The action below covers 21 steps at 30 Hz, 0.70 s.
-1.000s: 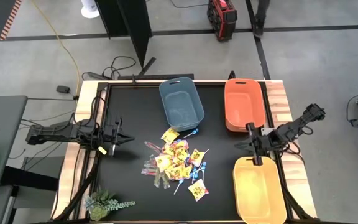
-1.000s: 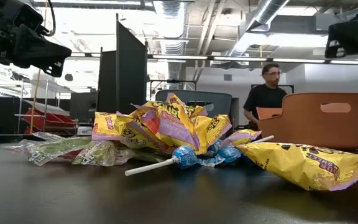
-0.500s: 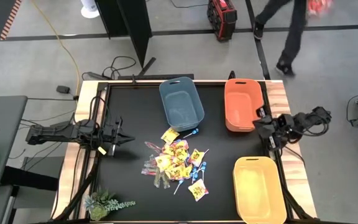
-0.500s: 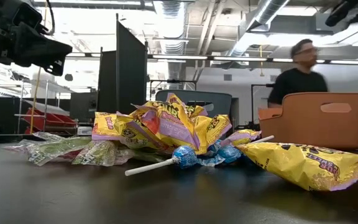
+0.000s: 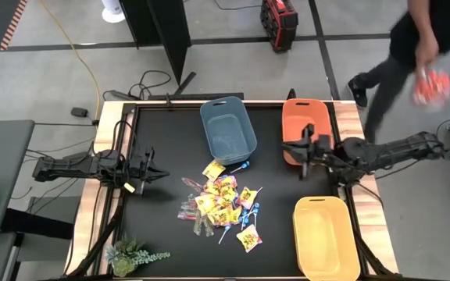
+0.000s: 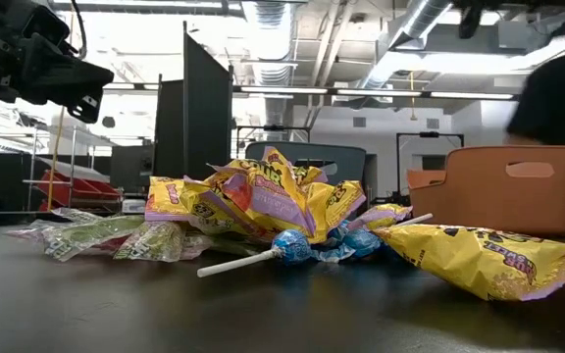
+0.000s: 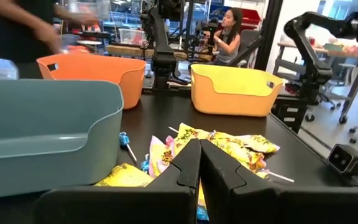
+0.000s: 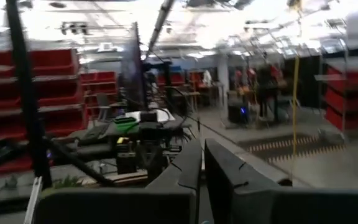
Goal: Sort candy
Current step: Put the yellow candy into the yellow bin
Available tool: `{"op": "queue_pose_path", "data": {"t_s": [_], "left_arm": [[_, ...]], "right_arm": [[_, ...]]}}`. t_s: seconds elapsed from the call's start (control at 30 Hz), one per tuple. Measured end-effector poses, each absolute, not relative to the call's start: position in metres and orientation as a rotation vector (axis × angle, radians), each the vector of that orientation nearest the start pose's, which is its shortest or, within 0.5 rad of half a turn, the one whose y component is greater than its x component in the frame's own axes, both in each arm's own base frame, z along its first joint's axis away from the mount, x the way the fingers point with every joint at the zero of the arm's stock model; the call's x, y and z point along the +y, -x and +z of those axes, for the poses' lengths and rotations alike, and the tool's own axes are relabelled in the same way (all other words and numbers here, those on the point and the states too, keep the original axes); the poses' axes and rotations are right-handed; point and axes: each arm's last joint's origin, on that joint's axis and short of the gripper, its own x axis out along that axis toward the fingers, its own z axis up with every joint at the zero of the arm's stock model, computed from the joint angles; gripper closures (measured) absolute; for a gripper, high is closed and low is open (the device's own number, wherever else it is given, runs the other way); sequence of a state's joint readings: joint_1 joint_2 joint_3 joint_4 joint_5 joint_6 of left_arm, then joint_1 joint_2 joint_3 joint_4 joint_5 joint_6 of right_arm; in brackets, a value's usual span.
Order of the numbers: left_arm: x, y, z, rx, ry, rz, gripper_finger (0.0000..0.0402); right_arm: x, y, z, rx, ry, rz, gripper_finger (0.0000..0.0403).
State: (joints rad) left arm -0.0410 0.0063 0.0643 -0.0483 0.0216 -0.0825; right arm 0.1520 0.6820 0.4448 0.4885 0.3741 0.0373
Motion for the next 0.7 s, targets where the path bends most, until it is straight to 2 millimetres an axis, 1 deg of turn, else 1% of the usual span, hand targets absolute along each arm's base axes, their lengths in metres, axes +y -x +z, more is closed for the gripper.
{"op": "queue_pose_path", "data": {"t_s": [0.07,0.17,0.27,0.37,0.43,0.57,0.7], "left_arm": [[-0.004,-0.094,0.180,-0.008,0.091,-0.063,0.0396],[-0.004,-0.094,0.181,-0.016,0.094,-0.063,0.0396],[-0.004,-0.094,0.182,-0.029,0.091,-0.048,0.0396],[-0.003,-0.094,0.186,-0.063,0.093,-0.029,0.0396],[-0.003,-0.093,0.186,-0.069,0.093,-0.024,0.0396],[-0.002,-0.093,0.186,-0.072,0.095,0.030,0.0396],[0.000,-0.093,0.186,-0.075,0.098,0.096,0.0396]], "right_arm": [[0.010,-0.171,0.292,-0.186,-0.125,-0.228,0.0362],[0.007,-0.190,0.285,-0.021,-0.090,-0.142,0.0362],[0.005,-0.211,0.285,0.116,-0.101,-0.086,0.0362],[0.006,-0.233,0.284,0.279,-0.044,-0.059,0.0362],[0.009,-0.247,0.280,0.386,-0.007,-0.041,0.0362],[0.017,-0.273,0.276,0.501,0.106,0.014,0.0362],[0.033,-0.289,0.268,0.671,0.186,0.097,0.0362]]}}
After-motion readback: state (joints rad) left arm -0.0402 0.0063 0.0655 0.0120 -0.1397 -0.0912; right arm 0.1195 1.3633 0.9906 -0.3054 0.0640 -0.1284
